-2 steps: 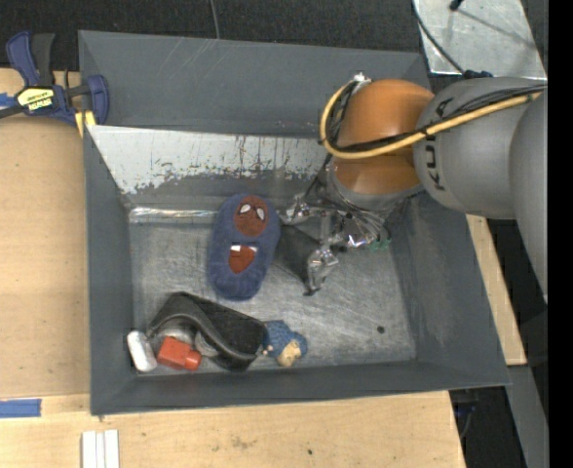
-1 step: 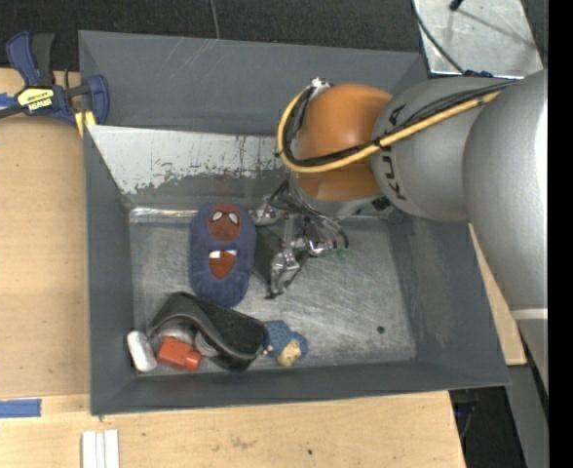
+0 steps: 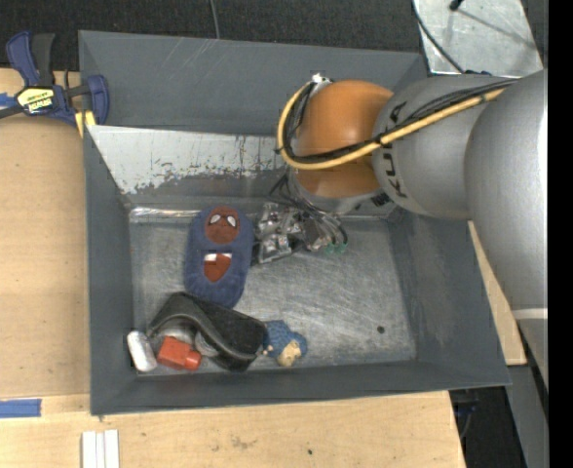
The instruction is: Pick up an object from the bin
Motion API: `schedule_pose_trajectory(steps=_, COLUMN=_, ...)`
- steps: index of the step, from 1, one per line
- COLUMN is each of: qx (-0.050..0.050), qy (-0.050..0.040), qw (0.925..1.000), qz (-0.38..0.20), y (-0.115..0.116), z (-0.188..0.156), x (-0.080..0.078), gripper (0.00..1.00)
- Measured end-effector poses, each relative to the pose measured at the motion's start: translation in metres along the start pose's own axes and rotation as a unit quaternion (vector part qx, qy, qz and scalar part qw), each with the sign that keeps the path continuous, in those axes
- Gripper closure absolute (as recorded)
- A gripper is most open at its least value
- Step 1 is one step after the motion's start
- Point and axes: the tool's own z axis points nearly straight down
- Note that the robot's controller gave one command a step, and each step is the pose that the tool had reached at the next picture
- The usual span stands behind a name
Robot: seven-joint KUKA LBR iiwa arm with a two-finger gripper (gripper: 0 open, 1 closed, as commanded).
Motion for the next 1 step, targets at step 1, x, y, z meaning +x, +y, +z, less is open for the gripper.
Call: schedule_pose_trajectory(steps=1, qx=-0.001, qy=0.0082, qw=0.9961, qz=-0.087, y=0.0013, z=-0.1459, x=0.0110, gripper=1.00)
